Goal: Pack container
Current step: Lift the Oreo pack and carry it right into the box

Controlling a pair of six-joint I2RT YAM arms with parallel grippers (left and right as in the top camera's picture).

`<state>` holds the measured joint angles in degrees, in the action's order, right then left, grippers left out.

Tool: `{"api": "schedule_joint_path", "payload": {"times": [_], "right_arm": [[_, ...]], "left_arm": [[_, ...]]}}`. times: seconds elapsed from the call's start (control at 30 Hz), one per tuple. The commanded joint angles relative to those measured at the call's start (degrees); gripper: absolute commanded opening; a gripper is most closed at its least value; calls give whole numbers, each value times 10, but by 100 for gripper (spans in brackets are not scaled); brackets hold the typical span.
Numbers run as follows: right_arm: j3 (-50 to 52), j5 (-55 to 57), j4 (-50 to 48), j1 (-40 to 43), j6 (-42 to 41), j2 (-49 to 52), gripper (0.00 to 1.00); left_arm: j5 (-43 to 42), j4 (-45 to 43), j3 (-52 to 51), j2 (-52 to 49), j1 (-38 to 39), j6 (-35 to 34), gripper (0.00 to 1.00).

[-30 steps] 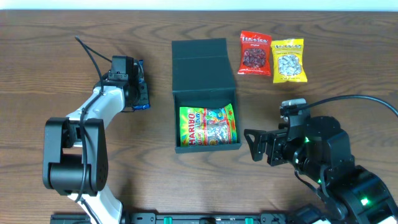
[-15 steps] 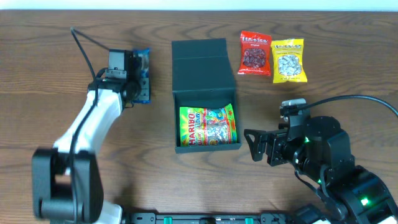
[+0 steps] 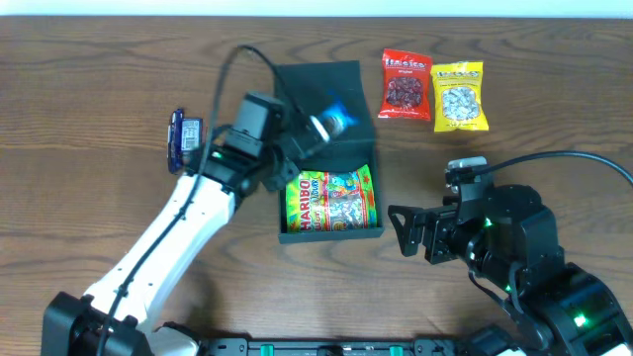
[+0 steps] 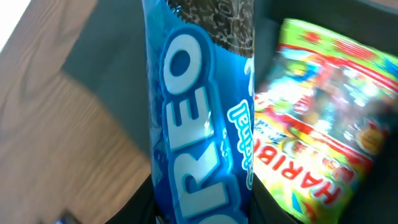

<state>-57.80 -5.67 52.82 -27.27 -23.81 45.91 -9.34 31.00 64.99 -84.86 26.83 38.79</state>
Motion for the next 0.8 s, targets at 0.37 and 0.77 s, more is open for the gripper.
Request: {"api": "schedule_joint_path", "payload": {"times": [0.37,0.77], "right_arm": [[-3,3,0,3,7,-2,99],[-3,3,0,3,7,-2,99]], "left_arm": [[42,-11,12,-59,39,230,6],[53,-62,12,-89,40,229,13]]}}
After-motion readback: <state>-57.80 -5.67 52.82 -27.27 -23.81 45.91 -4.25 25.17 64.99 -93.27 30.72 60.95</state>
